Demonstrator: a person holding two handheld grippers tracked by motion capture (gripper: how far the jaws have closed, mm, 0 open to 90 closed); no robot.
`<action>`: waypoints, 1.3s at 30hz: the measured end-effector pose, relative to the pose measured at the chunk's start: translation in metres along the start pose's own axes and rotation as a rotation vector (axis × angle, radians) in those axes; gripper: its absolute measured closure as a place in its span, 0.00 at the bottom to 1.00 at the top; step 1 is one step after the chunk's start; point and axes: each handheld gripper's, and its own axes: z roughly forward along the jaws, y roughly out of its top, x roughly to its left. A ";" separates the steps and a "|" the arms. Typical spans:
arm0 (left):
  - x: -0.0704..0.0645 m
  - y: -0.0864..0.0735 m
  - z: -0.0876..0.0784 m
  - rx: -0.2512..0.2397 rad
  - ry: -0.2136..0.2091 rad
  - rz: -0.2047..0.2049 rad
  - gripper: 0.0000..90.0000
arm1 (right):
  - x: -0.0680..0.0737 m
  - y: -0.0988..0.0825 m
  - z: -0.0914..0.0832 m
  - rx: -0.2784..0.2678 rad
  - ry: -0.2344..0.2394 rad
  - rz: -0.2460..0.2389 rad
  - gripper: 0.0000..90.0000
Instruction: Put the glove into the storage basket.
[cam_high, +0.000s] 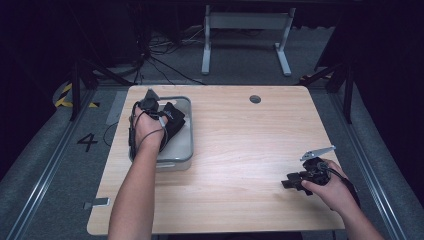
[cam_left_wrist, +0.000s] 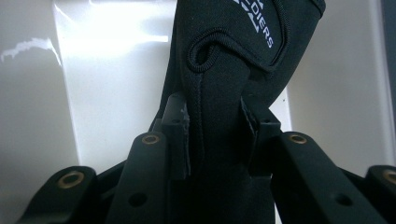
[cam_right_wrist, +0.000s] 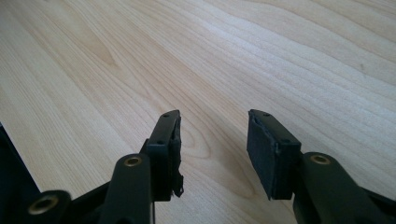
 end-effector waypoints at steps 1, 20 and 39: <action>0.000 0.000 0.001 0.009 0.001 0.007 0.73 | 0.000 0.000 0.000 -0.002 -0.002 0.000 0.61; -0.027 -0.018 -0.041 -0.143 0.027 0.161 0.44 | -0.003 0.009 -0.001 -0.038 -0.010 -0.032 0.58; -0.094 -0.097 -0.090 -0.203 -0.234 0.542 0.45 | -0.014 0.012 -0.007 -0.060 -0.030 -0.033 0.56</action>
